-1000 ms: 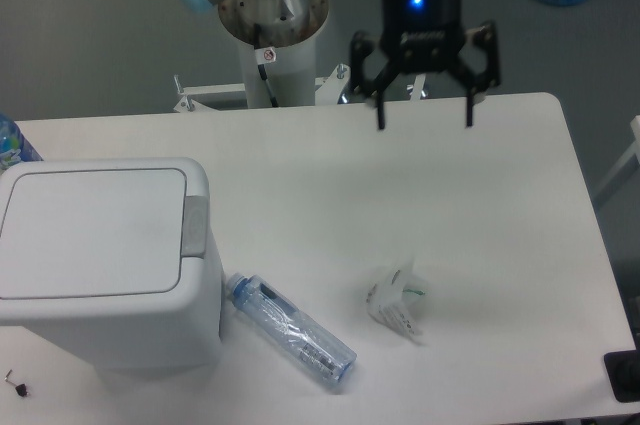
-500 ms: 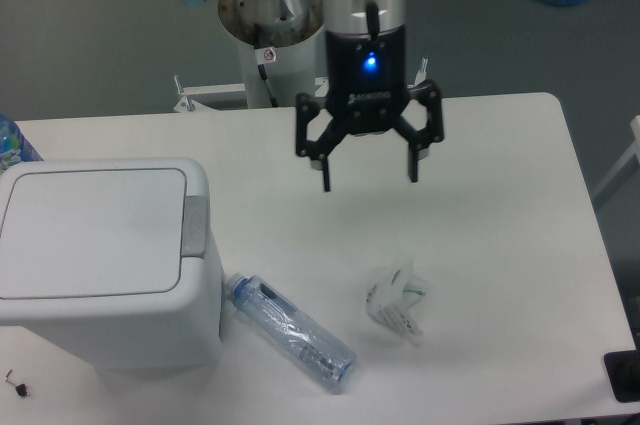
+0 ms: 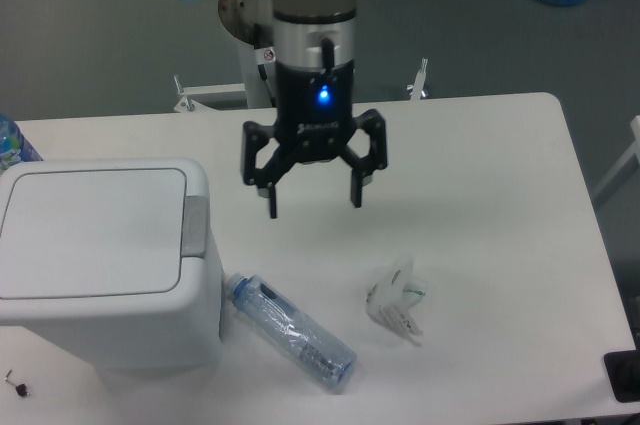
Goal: Open the trash can
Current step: 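Move the open gripper toward the grey button on the trash can lid, then press the gripper down on the grey lid button of the trash can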
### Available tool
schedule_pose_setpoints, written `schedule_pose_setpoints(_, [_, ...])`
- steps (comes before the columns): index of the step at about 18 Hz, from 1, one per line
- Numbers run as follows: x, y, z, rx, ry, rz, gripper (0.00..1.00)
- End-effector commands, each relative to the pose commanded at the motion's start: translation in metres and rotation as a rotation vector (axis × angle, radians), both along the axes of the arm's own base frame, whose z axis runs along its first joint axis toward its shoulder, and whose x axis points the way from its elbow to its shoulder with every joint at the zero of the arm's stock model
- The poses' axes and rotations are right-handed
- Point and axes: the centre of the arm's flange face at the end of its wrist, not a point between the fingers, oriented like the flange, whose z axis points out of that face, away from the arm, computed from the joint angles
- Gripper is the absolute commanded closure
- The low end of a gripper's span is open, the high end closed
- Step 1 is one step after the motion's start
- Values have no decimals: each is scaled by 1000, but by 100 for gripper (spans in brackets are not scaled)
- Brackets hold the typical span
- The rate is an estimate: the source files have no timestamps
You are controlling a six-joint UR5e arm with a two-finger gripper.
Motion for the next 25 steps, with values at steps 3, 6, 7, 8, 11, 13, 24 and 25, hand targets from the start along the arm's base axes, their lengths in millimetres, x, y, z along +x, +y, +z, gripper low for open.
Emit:
schedule_pose_setpoints(3, [11,6,-2,0,-11,-7,0])
schedule_pose_setpoints(6, [21,14,-9,-7,-27,-13,0])
schedule_pose_setpoints(7, [23,16,-10,-8,-30,-12,0])
schedule_pose_setpoints(8, [24,16,-10,-7,-31,-14,0])
schedule_pose_setpoints(11, [28,19,-12,-10,-33,-22,0])
schedule_pose_setpoints(13, [28,19,-14,-12,-35,-22,0])
schedule_pose_setpoints(24, [35,21,-21,-23,-43,-34,0])
schedule_pose_setpoints(25, [35,21,-21,-23,-43,-34,0])
